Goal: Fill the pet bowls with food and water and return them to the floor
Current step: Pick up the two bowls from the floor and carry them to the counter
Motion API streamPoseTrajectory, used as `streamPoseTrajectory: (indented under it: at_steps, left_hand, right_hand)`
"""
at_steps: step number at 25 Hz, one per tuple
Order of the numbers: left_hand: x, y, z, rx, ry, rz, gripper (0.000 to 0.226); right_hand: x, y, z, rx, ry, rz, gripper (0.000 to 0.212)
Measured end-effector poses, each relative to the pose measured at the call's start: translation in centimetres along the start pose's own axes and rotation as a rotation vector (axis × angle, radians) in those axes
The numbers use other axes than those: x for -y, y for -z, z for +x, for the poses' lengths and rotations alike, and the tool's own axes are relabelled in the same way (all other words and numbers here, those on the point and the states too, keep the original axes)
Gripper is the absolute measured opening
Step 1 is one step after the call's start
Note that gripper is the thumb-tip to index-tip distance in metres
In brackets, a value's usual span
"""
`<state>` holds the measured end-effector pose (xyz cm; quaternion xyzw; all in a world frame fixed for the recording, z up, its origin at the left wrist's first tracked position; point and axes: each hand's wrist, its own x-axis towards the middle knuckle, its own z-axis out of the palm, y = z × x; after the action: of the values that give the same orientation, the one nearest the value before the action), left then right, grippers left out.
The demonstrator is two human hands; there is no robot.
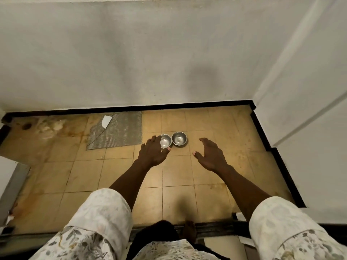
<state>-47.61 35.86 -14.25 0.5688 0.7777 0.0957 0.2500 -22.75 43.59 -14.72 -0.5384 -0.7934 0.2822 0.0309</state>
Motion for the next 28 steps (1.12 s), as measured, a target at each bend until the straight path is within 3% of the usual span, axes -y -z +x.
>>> streamPoseTrajectory:
  at_steps: [9, 17, 21, 24, 27, 28]
  left_hand:
    - [3.9, 0.1, 15.9, 0.033, 0.164, -0.187, 0.076]
    - [10.8, -5.3, 32.3, 0.073, 0.627, -0.542, 0.073]
    - [14.7, -11.9, 40.7, 0.01, 0.992, -0.893, 0.062]
    - [18.8, -20.7, 46.7, -0.035, 1.121, -0.979, 0.055]
    - [23.1, -31.0, 51.0, -0.023, 1.237, -1.015, 0.056]
    - [24.9, -34.7, 52.6, -0.028, 1.271, -1.032, 0.057]
  right_hand:
    - [0.2, -0.9, 17.4, 0.085, -0.034, 0.063, 0.069]
    - [-1.2, -8.9, 34.8, 0.107, -0.446, 0.356, 0.062]
    - [-5.1, -16.0, 43.9, 0.111, -0.639, 0.529, 0.059]
    - [-11.8, -25.8, 51.1, 0.101, -0.805, 0.642, 0.068]
    - [-17.0, -34.2, 56.0, 0.03, -0.925, 0.743, 0.022]
    - [-18.2, -36.7, 57.4, -0.001, -0.964, 0.767, 0.016]
